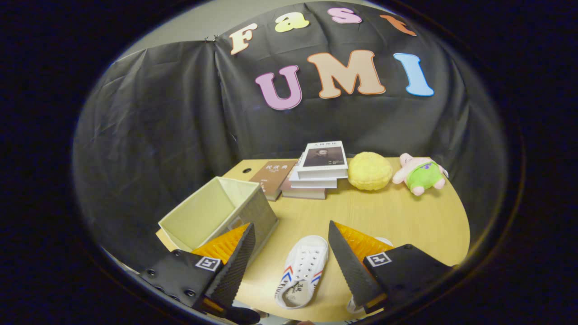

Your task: Open the storage box then place both shoes into the box .Put the left shoe in first, then the right shoe, with the right side of both shoes facing outward in a uniform manner.

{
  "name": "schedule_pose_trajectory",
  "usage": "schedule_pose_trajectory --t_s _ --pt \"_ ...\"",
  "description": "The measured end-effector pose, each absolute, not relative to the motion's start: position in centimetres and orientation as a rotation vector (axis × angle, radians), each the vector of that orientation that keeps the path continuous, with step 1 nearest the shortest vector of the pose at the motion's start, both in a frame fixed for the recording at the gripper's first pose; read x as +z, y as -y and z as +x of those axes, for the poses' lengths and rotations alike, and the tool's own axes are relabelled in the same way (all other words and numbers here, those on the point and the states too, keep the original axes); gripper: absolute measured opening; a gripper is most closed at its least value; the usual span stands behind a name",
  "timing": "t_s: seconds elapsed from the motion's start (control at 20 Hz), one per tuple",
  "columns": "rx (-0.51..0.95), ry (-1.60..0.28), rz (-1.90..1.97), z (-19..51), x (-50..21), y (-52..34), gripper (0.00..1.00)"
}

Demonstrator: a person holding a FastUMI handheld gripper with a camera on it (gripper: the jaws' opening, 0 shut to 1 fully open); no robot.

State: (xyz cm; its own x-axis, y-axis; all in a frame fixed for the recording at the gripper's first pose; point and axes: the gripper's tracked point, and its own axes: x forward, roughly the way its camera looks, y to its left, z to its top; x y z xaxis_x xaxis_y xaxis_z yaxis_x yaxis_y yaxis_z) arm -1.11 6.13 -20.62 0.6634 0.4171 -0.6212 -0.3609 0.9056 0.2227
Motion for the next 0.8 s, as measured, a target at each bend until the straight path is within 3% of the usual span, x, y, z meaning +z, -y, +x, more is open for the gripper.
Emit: schedule_pose_trajectory --t_s 0.8 --pt "0.452 -1.025 -0.034 -6.9 -35.3 -2.6 1.0"
